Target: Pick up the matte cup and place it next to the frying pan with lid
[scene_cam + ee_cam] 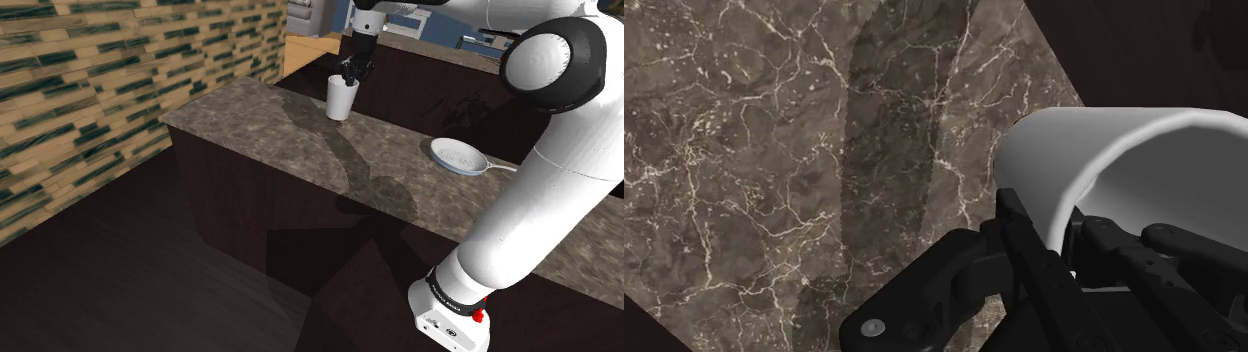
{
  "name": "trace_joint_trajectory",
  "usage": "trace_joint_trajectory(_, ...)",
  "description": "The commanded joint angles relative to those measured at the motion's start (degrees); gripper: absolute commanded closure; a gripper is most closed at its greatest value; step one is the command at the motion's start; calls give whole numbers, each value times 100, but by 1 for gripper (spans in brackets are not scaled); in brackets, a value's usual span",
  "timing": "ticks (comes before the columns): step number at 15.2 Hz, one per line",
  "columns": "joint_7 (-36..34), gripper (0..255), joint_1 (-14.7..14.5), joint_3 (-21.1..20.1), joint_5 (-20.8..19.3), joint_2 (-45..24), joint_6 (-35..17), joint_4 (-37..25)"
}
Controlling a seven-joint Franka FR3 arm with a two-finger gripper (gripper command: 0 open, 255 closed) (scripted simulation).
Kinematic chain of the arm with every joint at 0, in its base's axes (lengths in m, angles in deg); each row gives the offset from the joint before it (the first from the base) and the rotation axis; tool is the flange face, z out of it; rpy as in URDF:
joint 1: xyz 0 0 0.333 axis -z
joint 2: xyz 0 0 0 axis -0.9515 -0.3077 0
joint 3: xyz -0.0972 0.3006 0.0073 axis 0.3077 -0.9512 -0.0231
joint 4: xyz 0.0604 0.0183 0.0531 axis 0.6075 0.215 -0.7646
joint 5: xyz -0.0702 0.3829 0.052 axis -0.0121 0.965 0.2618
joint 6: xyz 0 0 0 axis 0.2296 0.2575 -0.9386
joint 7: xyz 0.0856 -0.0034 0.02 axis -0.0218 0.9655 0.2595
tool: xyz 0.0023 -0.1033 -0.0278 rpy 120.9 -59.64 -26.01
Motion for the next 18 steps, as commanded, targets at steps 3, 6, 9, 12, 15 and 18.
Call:
trace_joint_trajectory(3, 420, 255, 218, 198, -94, 501, -82, 601)
trace_joint_trajectory(6, 729, 255, 380, 357, -185, 846, -128, 1004)
trace_joint_trajectory(9, 1049, 255, 544, 532, -289, 1148, -152, 1337)
trace_joint_trajectory(12, 1380, 255, 712, 723, -403, 1407, -158, 1605)
trace_joint_trajectory(15, 1724, 255, 885, 925, -524, 1620, -153, 1811)
trace_joint_trajectory(18, 2081, 255, 1059, 1142, -648, 1787, -139, 1957)
